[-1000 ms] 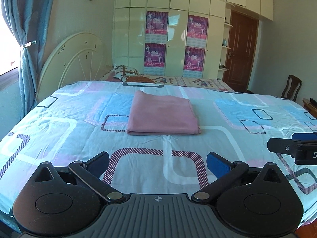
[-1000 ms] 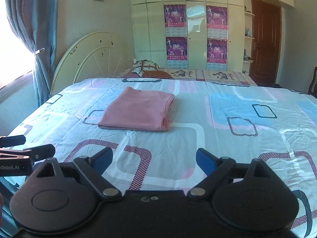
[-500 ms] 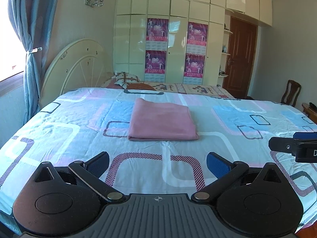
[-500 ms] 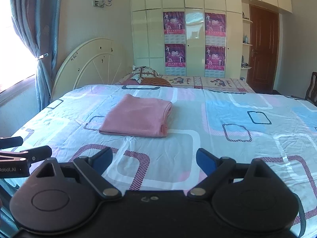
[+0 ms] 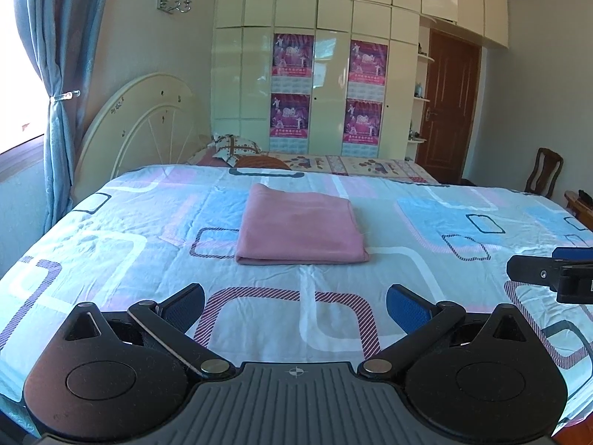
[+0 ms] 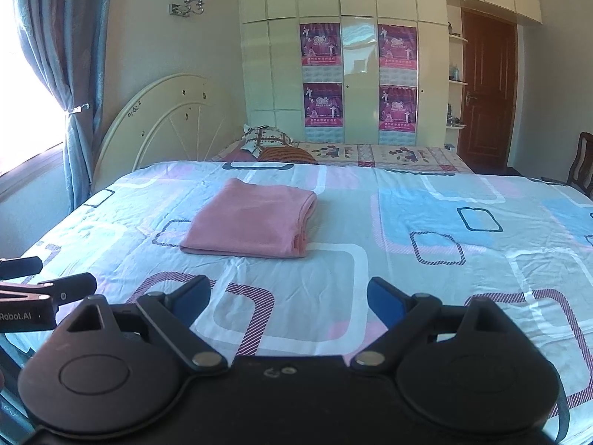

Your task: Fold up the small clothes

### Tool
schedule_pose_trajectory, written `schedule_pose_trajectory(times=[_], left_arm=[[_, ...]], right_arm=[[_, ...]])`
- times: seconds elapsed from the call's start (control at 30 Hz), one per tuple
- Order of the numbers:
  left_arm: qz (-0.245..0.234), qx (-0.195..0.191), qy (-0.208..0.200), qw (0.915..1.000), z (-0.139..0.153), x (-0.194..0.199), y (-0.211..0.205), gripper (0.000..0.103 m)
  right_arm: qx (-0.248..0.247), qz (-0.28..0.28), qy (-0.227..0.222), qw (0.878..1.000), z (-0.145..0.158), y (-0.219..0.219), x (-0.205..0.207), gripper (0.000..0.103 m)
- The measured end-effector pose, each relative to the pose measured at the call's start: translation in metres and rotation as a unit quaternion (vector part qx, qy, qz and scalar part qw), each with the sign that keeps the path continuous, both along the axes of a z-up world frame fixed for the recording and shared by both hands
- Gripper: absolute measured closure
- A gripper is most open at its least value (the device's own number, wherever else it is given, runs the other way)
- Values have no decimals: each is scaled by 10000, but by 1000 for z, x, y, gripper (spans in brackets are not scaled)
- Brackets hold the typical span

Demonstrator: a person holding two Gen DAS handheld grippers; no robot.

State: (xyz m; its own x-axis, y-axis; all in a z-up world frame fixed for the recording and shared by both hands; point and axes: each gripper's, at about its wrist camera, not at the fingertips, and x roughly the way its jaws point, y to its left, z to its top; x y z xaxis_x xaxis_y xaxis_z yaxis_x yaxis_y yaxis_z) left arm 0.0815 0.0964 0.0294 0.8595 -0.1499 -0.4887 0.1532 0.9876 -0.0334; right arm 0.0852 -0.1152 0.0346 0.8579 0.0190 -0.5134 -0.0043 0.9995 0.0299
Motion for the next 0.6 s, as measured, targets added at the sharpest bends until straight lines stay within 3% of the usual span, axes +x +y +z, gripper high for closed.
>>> schedule_pose_trajectory(times=[0.6], left_arm=[[29,26,-35,10000,4,1,-6,0]], right_arm=[[-6,59,-5,10000,2,-5,3,12]])
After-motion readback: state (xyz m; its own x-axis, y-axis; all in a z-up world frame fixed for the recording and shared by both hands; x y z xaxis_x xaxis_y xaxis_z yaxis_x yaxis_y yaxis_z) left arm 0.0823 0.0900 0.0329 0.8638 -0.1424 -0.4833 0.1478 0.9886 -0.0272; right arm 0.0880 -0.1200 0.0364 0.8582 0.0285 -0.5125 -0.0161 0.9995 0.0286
